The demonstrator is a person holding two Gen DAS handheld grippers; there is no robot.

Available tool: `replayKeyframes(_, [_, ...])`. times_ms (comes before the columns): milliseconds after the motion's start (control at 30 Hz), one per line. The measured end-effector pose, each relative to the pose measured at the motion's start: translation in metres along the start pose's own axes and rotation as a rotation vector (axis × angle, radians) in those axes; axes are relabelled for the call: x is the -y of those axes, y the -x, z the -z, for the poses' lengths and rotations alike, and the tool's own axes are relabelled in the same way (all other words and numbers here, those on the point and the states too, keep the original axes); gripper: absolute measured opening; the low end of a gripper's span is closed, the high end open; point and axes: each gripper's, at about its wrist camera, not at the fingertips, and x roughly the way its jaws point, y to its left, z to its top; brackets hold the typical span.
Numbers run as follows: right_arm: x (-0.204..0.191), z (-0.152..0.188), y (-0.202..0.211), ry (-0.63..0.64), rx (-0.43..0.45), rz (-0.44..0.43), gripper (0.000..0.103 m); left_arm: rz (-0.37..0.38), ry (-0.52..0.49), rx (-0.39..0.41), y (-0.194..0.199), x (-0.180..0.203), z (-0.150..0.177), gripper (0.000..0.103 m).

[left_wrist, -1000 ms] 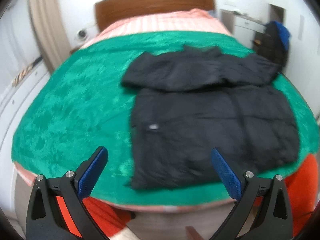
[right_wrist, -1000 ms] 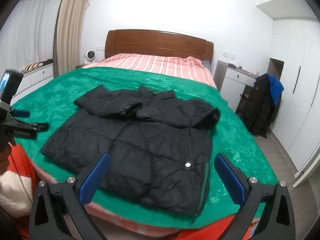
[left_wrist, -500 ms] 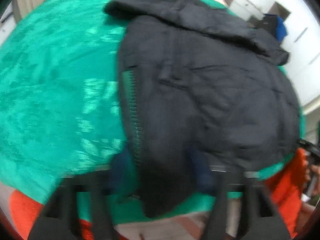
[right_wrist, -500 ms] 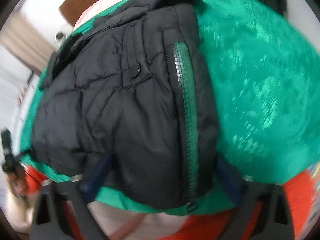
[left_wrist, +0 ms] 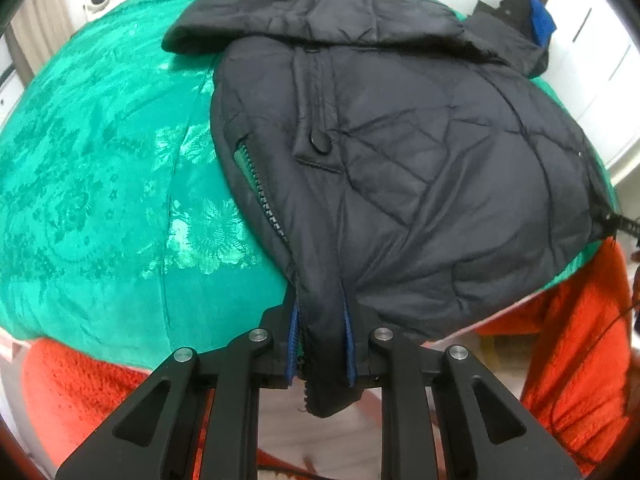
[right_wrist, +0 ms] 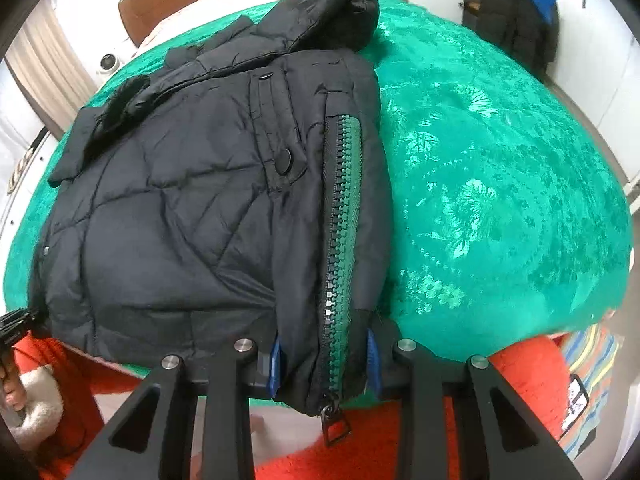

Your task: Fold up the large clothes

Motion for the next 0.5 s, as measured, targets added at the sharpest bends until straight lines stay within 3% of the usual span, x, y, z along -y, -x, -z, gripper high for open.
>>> replayKeyframes(100, [-0.003,0.005,0.007,-0.035,0.056,0.024,0.039,-0.04,-0.02,0.004,0.003,0.001,-0.001,0.035])
replayKeyframes(167, [-0.001,0.013,0.014,-0.063,0.078,0.03,0.069,-0.083,-0.033,0.015,0.011,0.002,-0.002,0.05])
replayKeyframes(200, [0.0,0.017,0.018,-0.067,0.088,0.031,0.074,-0.099,-0.037,0.022,0.014,0.0,-0.003,0.052])
replayKeyframes(333, [0.0,0.027,0.037,-0.044,0.173,0.1,0.076,-0.168,-0.05,0.078,0.044,-0.003,-0.014,0.065])
replayKeyframes(500, [-0.016,0.03,0.058,0.007,0.319,0.146,0.083,-0.264,-0.151,0.245,0.086,0.019,-0.059,0.084])
